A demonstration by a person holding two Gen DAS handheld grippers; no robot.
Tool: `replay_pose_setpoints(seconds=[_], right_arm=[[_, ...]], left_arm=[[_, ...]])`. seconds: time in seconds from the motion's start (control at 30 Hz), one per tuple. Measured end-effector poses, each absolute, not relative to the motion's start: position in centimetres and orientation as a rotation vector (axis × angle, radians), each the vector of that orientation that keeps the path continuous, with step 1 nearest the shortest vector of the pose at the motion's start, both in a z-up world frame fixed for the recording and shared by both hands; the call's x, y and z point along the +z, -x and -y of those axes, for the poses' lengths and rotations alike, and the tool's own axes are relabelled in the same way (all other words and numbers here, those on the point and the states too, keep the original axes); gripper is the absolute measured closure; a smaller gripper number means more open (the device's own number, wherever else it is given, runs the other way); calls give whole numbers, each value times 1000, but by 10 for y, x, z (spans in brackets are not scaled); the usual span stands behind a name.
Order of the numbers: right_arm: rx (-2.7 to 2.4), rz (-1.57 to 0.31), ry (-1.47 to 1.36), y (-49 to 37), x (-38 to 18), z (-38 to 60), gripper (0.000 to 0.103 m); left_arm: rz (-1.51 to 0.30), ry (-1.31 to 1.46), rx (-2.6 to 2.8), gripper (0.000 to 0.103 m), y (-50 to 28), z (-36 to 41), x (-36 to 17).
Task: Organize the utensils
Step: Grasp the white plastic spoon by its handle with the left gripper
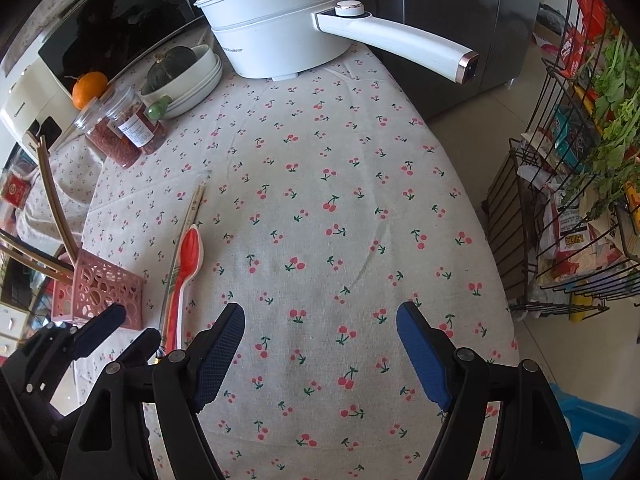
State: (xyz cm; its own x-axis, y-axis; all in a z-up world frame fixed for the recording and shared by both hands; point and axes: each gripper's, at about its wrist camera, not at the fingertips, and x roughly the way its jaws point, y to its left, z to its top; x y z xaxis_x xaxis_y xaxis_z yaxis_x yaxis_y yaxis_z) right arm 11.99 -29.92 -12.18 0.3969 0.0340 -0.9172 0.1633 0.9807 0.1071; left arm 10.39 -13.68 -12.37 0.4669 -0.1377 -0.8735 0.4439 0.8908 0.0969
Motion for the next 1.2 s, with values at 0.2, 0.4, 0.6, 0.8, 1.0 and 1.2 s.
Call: replay_pose_setpoints(seconds=[0.2, 0.4, 0.6, 0.8, 1.0, 1.2], right_arm=[[-104, -1178, -234, -119, -127, 311, 23], [-104, -1171, -250, -117, -126, 315, 23], [-80, -1164, -245, -120, -123, 308, 23], [-81, -1165, -246, -119, -123, 309, 23], [-92, -1159, -265, -117, -122, 314, 23], [-98, -1157, -276, -115, -121, 317, 23]], left_arm=[[-1161, -331, -313, 89, -144, 150, -155], [-1215, -355, -229, 93, -159, 143, -177], [-1232, -375, -206, 93, -161, 139, -185], [-1241, -341, -276, 93, -162, 141, -187], [-1280, -268, -462, 93, -143, 155, -189], [-1231, -281, -449, 92, -139, 158, -170]])
